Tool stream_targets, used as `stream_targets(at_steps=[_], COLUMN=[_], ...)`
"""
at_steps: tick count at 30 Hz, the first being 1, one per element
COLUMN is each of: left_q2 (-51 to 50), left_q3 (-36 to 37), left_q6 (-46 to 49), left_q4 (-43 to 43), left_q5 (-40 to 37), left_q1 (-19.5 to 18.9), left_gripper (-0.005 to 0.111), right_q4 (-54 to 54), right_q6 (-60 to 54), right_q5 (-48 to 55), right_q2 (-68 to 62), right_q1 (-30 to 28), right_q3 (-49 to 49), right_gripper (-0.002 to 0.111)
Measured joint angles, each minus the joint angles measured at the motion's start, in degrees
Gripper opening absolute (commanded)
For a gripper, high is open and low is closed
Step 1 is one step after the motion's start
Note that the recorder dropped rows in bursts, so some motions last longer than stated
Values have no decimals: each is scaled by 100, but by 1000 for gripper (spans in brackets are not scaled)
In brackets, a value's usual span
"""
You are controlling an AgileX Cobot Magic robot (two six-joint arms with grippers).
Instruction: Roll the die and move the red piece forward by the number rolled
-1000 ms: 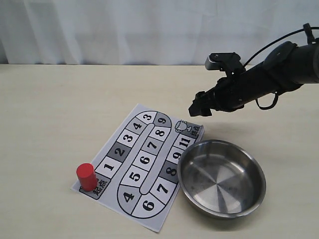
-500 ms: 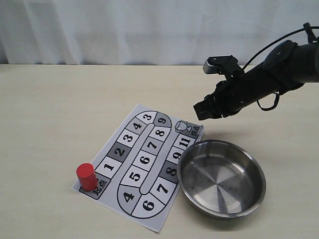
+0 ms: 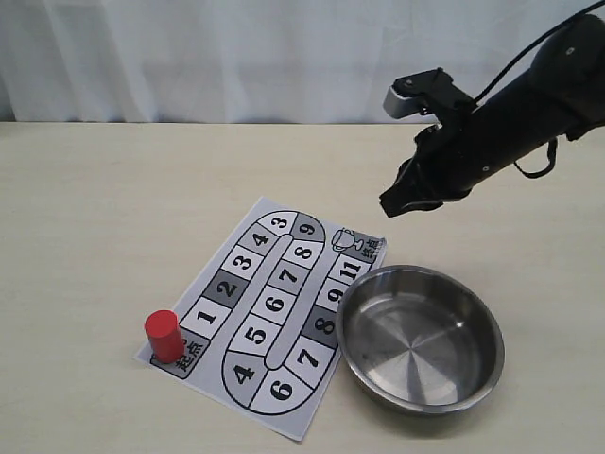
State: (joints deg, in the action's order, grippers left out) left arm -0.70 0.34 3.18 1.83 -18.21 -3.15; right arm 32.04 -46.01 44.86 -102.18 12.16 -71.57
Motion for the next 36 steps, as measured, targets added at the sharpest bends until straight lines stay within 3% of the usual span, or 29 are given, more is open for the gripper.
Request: stream_targets(at_steps=[10, 26, 36], left_q2=[0, 0, 0], left_q3=[0, 0, 0], left_q6=[0, 0, 0], left_q4=[0, 0, 0], left_q5=[0, 0, 0], left_q1=[0, 0, 0], left_gripper=[0, 0, 0], right_q4=[-390, -993, -1005], right_q6=[0, -13, -1006], right_q5=[226, 272, 89], right_q2=[107, 115, -348], right_q1=[1395, 2909, 3954], right_q3=[34, 546, 699], right_gripper=[4, 4, 4])
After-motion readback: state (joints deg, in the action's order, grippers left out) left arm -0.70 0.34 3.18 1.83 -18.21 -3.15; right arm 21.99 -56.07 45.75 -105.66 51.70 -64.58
